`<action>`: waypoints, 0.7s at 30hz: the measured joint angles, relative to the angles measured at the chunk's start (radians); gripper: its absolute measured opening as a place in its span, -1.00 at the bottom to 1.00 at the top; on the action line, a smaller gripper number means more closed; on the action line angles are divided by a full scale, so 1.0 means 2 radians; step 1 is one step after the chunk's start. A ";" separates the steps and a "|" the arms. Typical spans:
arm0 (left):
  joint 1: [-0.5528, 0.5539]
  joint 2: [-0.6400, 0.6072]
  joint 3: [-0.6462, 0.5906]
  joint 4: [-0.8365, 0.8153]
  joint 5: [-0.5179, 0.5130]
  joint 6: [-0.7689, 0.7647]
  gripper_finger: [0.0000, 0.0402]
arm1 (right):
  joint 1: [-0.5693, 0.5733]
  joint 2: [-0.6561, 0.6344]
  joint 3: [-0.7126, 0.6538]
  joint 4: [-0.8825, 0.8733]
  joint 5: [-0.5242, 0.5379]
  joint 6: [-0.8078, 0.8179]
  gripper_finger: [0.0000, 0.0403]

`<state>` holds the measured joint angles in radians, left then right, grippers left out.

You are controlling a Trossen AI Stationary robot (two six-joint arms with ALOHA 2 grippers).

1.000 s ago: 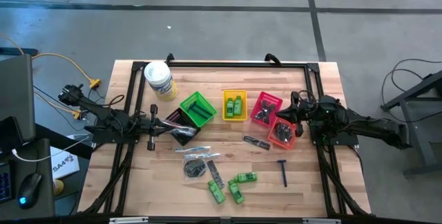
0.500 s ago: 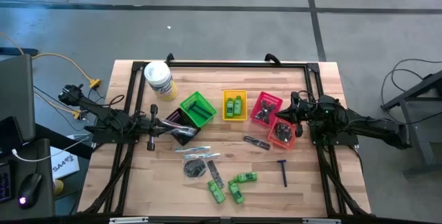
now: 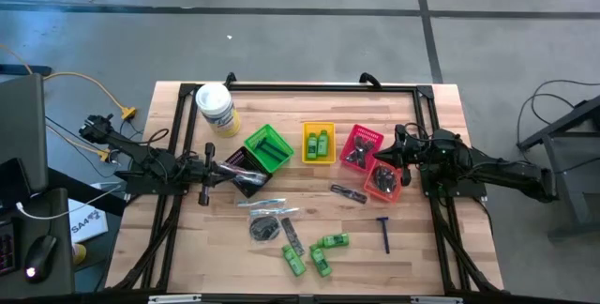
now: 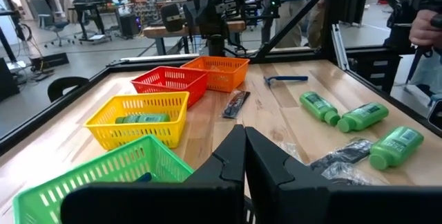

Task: Pick & Place Travel size toiletries
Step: Put the black hair brush into the red bin

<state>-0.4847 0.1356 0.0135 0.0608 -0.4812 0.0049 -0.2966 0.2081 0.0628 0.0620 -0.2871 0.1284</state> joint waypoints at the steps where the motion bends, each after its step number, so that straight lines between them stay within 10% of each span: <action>1: 0.000 0.000 0.000 0.000 0.000 0.004 -1.00 | 0.000 0.000 0.000 0.000 0.000 0.000 -0.99; 13: 0.000 0.036 0.000 0.007 0.001 -0.069 -1.00 | 0.000 0.000 0.000 0.000 0.000 0.001 -0.99; 21: 0.000 0.186 0.027 0.082 0.012 -0.109 -1.00 | 0.000 0.000 0.000 0.000 0.000 0.001 -0.99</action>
<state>-0.4850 0.5076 0.0667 0.2255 -0.4569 -0.2125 -0.2966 0.2081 0.0628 0.0620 -0.2867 0.1303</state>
